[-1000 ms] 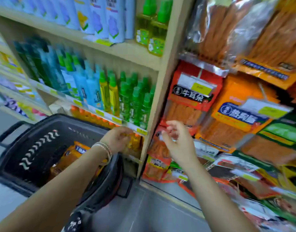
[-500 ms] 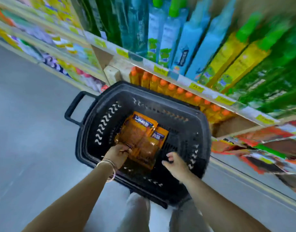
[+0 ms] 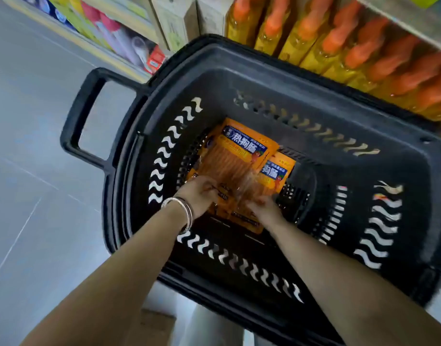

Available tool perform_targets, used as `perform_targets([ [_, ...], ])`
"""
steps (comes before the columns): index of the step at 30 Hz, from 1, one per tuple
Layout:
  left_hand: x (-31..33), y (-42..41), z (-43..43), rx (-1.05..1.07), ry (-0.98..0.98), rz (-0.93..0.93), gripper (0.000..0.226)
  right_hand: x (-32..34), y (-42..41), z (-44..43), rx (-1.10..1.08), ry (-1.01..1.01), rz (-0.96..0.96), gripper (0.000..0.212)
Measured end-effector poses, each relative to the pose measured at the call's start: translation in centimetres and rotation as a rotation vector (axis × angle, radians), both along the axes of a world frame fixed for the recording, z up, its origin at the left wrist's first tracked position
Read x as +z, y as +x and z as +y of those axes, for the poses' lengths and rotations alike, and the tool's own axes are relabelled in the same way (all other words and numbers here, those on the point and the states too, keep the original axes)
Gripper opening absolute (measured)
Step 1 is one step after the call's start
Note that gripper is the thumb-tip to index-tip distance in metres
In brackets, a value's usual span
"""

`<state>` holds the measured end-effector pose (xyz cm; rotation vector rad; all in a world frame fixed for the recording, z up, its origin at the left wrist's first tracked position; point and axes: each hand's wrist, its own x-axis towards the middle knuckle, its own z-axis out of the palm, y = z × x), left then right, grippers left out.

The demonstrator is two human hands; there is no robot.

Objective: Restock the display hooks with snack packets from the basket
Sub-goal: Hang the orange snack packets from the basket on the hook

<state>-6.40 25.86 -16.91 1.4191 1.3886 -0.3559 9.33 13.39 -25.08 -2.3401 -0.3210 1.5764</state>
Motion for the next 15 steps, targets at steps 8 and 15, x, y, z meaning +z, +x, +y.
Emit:
perform_targets([
  [8,-1.0,-0.3,1.2,0.012,-0.001,0.017,0.028,-4.9,-1.9,6.4,-0.498,-0.077,0.055,0.049],
  [15,-1.0,-0.5,1.4,0.003,0.01,0.03,0.031,-5.1,-2.1,5.5,-0.54,-0.011,-0.065,0.022],
])
